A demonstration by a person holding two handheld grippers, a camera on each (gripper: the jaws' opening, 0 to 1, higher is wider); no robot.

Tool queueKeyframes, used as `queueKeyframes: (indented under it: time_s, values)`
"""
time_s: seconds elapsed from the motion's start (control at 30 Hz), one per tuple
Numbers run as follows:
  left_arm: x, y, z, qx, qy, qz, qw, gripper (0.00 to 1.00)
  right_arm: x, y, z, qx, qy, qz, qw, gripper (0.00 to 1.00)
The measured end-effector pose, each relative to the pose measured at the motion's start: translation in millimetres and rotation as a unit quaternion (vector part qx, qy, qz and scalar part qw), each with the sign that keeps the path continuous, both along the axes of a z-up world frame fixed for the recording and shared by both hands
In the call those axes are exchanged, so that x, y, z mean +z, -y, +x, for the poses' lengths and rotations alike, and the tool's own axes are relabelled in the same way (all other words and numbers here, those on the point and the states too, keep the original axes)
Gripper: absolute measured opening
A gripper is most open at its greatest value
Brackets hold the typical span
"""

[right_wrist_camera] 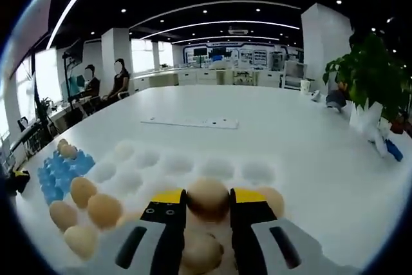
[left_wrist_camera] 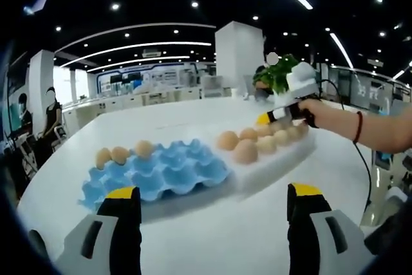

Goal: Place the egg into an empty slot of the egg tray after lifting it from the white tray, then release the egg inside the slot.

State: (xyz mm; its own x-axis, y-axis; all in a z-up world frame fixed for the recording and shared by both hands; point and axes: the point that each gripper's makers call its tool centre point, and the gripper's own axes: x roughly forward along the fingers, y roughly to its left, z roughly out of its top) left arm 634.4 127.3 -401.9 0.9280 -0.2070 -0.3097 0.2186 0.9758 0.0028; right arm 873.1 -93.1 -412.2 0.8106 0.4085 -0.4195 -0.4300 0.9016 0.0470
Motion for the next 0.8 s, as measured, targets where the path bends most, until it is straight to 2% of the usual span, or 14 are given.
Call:
queueKeyframes:
  time_s: [0.17,0.47,0.8]
  values:
    - [0.8,0.6,0.6,0.000,0.002,-0.002,1.0000,0.96,3.5,-3.4,-1.8,0.013,-0.001,0.005,0.9999,0.28]
    - [2.4,-0.2,0.2,0.001,0.005,-0.005,1.0000,0.97,9.3,-5.7,-4.1,0.011,0.009,0.009,0.9999,0.28]
    - [2.5,3.9,-2.2,-0.010,0.003,-0.011,0.9999,1.00,23.8,-27.4,-12.6,0.047,0.024,0.021,0.9984,0.28]
